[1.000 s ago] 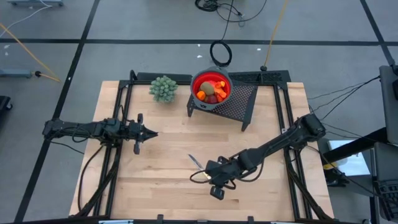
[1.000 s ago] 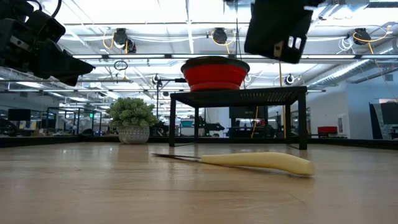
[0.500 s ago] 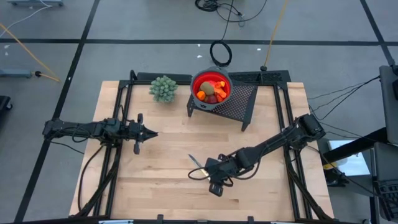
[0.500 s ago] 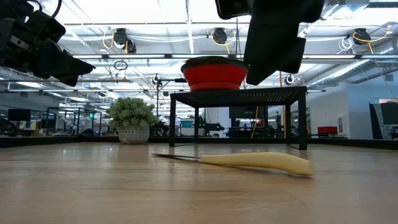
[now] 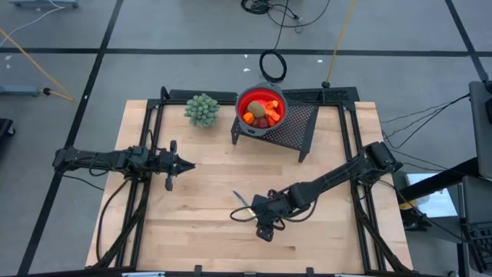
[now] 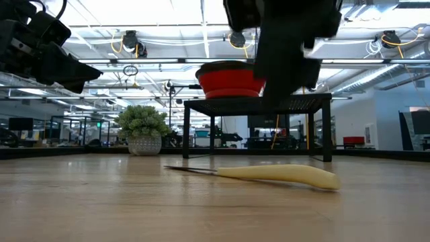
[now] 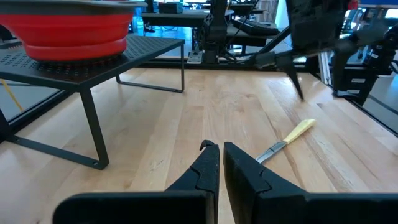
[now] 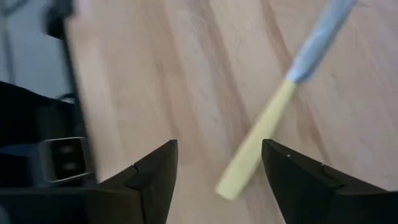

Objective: Pick & Place Fruit
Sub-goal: Put the yellow knife on the shelf

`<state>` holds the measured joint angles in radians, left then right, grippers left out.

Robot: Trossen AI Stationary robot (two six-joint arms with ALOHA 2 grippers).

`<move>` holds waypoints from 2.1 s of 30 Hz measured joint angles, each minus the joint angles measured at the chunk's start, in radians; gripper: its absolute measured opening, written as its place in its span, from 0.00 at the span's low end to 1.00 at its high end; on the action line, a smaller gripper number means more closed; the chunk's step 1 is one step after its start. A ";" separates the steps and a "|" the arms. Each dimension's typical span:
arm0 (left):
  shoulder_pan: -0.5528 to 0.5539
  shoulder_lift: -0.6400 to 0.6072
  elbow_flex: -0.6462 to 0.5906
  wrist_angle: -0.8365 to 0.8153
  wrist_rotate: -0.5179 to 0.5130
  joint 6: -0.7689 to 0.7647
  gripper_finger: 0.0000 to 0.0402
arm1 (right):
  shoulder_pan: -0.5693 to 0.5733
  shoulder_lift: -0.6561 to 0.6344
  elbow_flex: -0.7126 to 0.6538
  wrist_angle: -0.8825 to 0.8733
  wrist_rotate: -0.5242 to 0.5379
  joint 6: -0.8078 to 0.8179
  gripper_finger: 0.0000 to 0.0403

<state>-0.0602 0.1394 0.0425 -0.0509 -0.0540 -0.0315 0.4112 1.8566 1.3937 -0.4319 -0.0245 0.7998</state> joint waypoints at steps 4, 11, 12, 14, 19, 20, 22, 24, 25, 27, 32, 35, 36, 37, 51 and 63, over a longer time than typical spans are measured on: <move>0.000 0.000 0.000 0.000 0.000 0.000 0.06 | -0.005 0.036 -0.001 0.012 -0.008 0.000 0.55; 0.000 0.000 0.000 -0.001 0.000 0.000 0.06 | -0.017 0.082 0.000 0.007 -0.030 0.000 0.55; 0.000 0.000 0.000 -0.002 0.000 0.000 0.06 | -0.018 0.084 0.000 -0.004 -0.030 0.000 0.55; 0.000 0.000 0.000 -0.003 0.000 0.000 0.06 | -0.019 0.085 -0.002 -0.011 -0.029 0.000 0.56; 0.000 0.000 0.000 -0.004 0.000 0.000 0.06 | -0.024 0.104 -0.001 -0.001 -0.031 0.000 0.55; 0.000 0.000 0.000 -0.004 0.000 0.000 0.06 | -0.025 0.106 -0.002 -0.001 -0.030 0.000 0.54; 0.000 0.000 0.000 -0.004 0.000 0.001 0.06 | -0.027 0.119 -0.001 0.026 -0.028 0.002 0.54; 0.000 0.000 0.000 -0.005 0.001 0.000 0.06 | -0.030 0.128 0.000 0.025 -0.019 0.007 0.53; 0.000 0.000 0.000 -0.005 0.000 0.000 0.06 | -0.030 0.130 -0.001 0.017 -0.008 0.007 0.53; 0.000 0.000 0.000 -0.005 0.001 0.000 0.06 | -0.030 0.132 -0.003 0.011 0.002 0.007 0.52; 0.000 0.000 0.000 -0.005 0.002 0.001 0.06 | -0.037 0.162 -0.001 0.011 0.017 0.022 0.51; 0.000 0.000 0.000 -0.005 0.002 0.001 0.06 | -0.037 0.188 0.003 0.039 -0.017 0.026 0.50; 0.000 0.000 0.000 -0.005 0.002 0.000 0.06 | -0.037 0.192 0.003 0.040 -0.021 0.026 0.50; 0.000 0.000 0.000 -0.006 0.002 0.000 0.06 | -0.035 0.195 0.003 0.040 -0.024 0.027 0.50; 0.000 0.004 0.000 -0.006 0.002 0.001 0.06 | -0.031 0.201 0.001 0.010 0.013 0.030 0.27; 0.000 0.004 0.000 -0.006 0.001 0.001 0.06 | -0.031 0.200 0.000 -0.047 0.006 0.115 0.14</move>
<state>-0.0602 0.1436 0.0429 -0.0566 -0.0527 -0.0307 0.3805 2.0561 1.3941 -0.4793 -0.0183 0.9144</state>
